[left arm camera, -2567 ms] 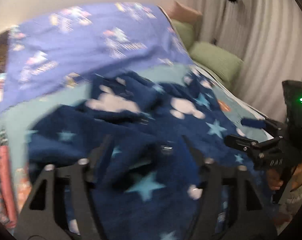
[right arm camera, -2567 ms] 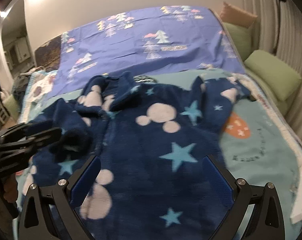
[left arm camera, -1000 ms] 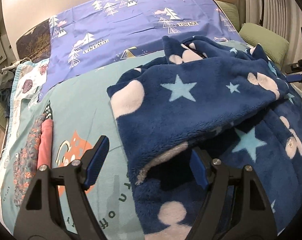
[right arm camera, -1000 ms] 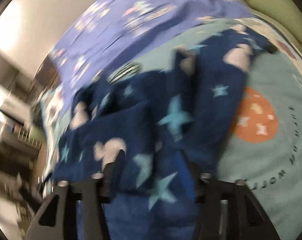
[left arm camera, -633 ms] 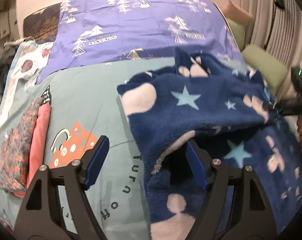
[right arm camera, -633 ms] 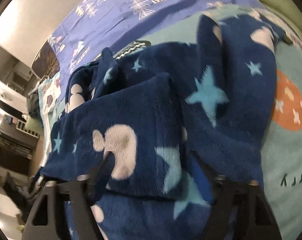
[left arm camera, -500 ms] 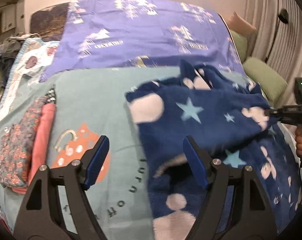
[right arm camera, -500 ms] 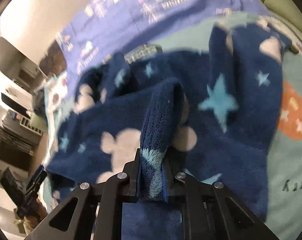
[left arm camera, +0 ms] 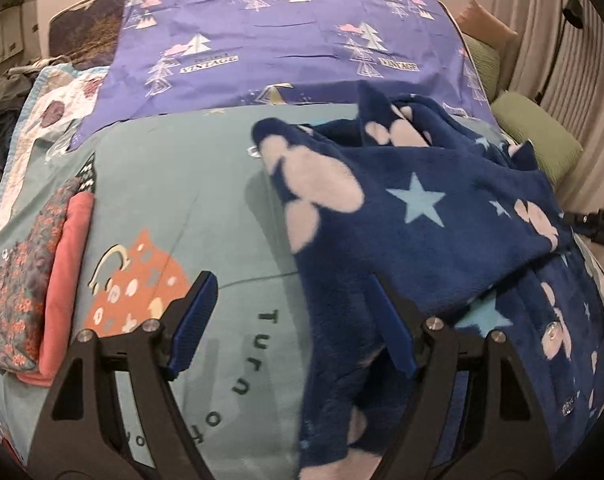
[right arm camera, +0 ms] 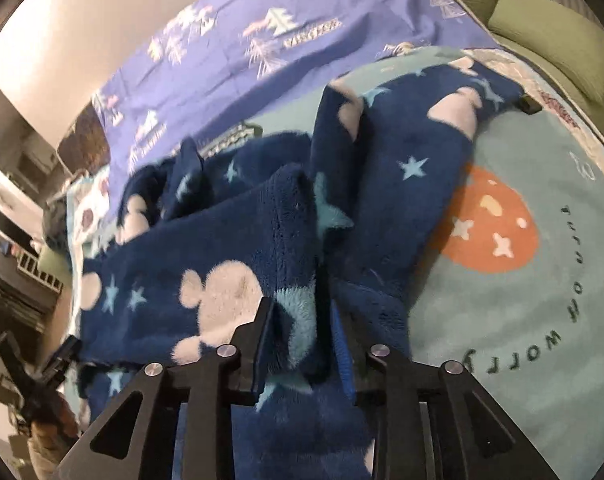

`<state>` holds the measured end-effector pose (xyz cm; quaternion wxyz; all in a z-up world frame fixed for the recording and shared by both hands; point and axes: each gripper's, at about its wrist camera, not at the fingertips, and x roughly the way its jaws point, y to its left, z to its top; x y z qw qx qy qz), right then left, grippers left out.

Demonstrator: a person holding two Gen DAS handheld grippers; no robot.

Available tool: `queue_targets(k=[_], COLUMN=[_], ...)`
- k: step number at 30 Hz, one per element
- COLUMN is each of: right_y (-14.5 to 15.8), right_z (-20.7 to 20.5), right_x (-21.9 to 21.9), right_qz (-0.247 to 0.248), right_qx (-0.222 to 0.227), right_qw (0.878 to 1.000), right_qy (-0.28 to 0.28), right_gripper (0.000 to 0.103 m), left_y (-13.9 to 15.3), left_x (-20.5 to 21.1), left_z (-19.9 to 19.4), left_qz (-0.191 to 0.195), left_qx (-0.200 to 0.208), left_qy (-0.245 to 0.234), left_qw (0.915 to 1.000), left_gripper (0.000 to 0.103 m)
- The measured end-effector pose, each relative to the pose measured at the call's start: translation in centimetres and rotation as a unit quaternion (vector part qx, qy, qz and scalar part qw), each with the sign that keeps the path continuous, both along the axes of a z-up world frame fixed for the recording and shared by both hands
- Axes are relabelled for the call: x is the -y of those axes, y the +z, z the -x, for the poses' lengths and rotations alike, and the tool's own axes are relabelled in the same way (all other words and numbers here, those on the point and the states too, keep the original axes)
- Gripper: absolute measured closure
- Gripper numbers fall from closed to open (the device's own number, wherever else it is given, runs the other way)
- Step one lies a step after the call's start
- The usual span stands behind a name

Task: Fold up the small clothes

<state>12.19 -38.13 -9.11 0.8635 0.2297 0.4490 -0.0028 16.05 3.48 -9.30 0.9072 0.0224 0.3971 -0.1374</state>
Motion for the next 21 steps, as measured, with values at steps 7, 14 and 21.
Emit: queue_targets(k=[7,14,21], right_y=[1.2,1.1,1.2], right_z=[0.6,0.5,1.0], right_x=[-1.6,-4.1,-4.1], right_qz=[0.026,0.055,0.054], right_qx=[0.009,0.003,0.007], right_qw=[0.999,0.997,0.997], right_qy=[0.026,0.047,0.053], right_gripper=[0.062,0.062,0.057], left_y=[-0.1,-0.5,-0.9], left_x=[1.0,0.0,-1.4], left_z=[-1.2,-3.2,-2.6], left_qz=[0.030,0.054,0.021], left_qx=[-0.033,-0.063,-0.046], left_qy=[-0.030,-0.025,0.001], left_qw=[0.9986,0.9962,0.9987], left_gripper=[0.026,0.086,0.075])
